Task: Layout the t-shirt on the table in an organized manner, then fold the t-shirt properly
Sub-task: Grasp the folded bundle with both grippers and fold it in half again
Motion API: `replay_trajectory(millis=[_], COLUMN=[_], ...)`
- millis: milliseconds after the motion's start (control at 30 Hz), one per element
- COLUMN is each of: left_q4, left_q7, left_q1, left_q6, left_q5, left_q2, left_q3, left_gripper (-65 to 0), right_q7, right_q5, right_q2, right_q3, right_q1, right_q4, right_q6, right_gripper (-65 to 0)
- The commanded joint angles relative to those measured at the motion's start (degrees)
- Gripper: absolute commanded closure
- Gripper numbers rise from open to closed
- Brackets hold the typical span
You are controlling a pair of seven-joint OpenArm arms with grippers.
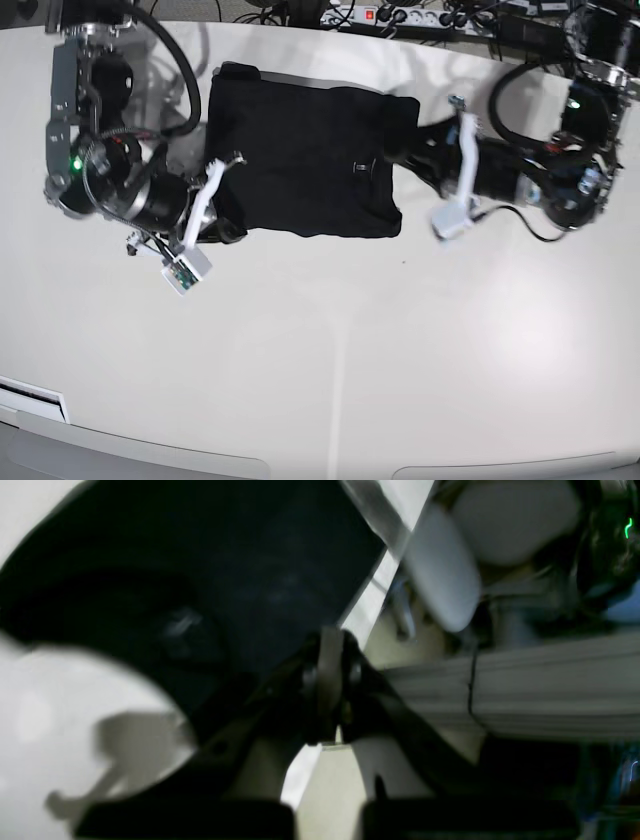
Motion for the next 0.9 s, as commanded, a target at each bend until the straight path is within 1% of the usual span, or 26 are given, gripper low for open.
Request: replay_trajectory(millis=[0, 67, 167, 267, 300, 367, 433, 500, 533, 567, 633, 667, 733, 767, 867], left_q4=[1.68, 2.1, 2.05, 2.03, 2.01, 1.62, 0.22, -2.56, -4.33, -6.05, -9.31, -10.67, -12.98, -13.9, -16.55], left_q7=[-1.81, -4.81, -9.66, -13.94, -15.37, -18.27, -22.97, -27.98, -29.46, -30.01, -29.73, -29.81, -29.9, -30.47, -33.31], left_q1=[-0.66, -0.66, -0.68, -0.66, -0.63, -0.68, -0.68, -0.81, -0.9, -1.16, -2.16, -2.99, -5.31, -6.73, -10.69], left_q6=[-0.23, -0.23, -0.23, -0.23, -0.23, -0.23, -0.23, -0.04, 0.55, 1.01, 0.98, 0.98, 1.07, 1.62, 5.42], left_q5=[0.68, 6.08, 15.82, 22.56, 24.68, 29.64, 35.71, 41.24, 43.04, 44.28, 46.01, 47.28, 49.75, 50.47, 53.46], left_q2=[0.35, 2.36, 4.7, 5.22, 5.22, 5.22, 5.22, 5.4, 5.84, 6.47, 7.93, 8.44, 9.03, 9.03, 8.85], left_q3=[1.62, 6.43, 13.75, 19.45, 20.96, 23.41, 24.9, 25.59, 25.59, 25.57, 25.57, 25.57, 25.57, 25.57, 25.57], left_gripper=[0.0, 0.0, 0.0, 0.0, 0.0, 0.0, 0.0, 0.0, 0.0, 0.0, 0.0, 0.0, 0.0, 0.0, 0.0], right_q7=[1.11, 0.96, 0.68, 0.15, 0.13, 0.07, 0.07, -0.55, -1.44, -2.6, -5.29, -6.47, -8.66, -9.42, -11.37], right_q5=[1.01, -0.17, -2.25, -6.8, -8.13, -9.53, -9.49, -9.49, -9.49, -9.42, -8.72, -7.48, -4.37, -3.17, 0.04], right_q2=[0.24, 0.24, 0.24, 0.39, 0.92, 2.32, 3.87, 5.05, 5.55, 5.95, 6.1, 6.1, 6.12, 6.12, 6.12], right_q3=[0.15, 0.13, -0.96, -3.5, -4.66, -7.3, -9.99, -12.72, -13.97, -15.02, -15.89, -15.96, -15.93, -15.93, -15.91], right_q1=[2.32, 4.83, 8.92, 12.74, 13.7, 14.97, 15.13, 14.8, 14.56, 14.34, 13.84, 13.73, 13.4, 13.11, 10.8], right_q4=[-1.05, -5.35, -12.63, -18.8, -20.41, -22.67, -23.61, -23.74, -23.74, -23.74, -23.71, -23.67, -23.23, -22.71, -18.64], right_q6=[0.3, 0.3, 0.09, -2.89, -4.02, -4.81, -4.37, -2.69, -2.05, -2.01, -3.08, -3.98, -4.09, -4.02, -4.13], right_gripper=[0.0, 0.0, 0.0, 0.0, 0.0, 0.0, 0.0, 0.0, 0.0, 0.0, 0.0, 0.0, 0.0, 0.0, 0.0])
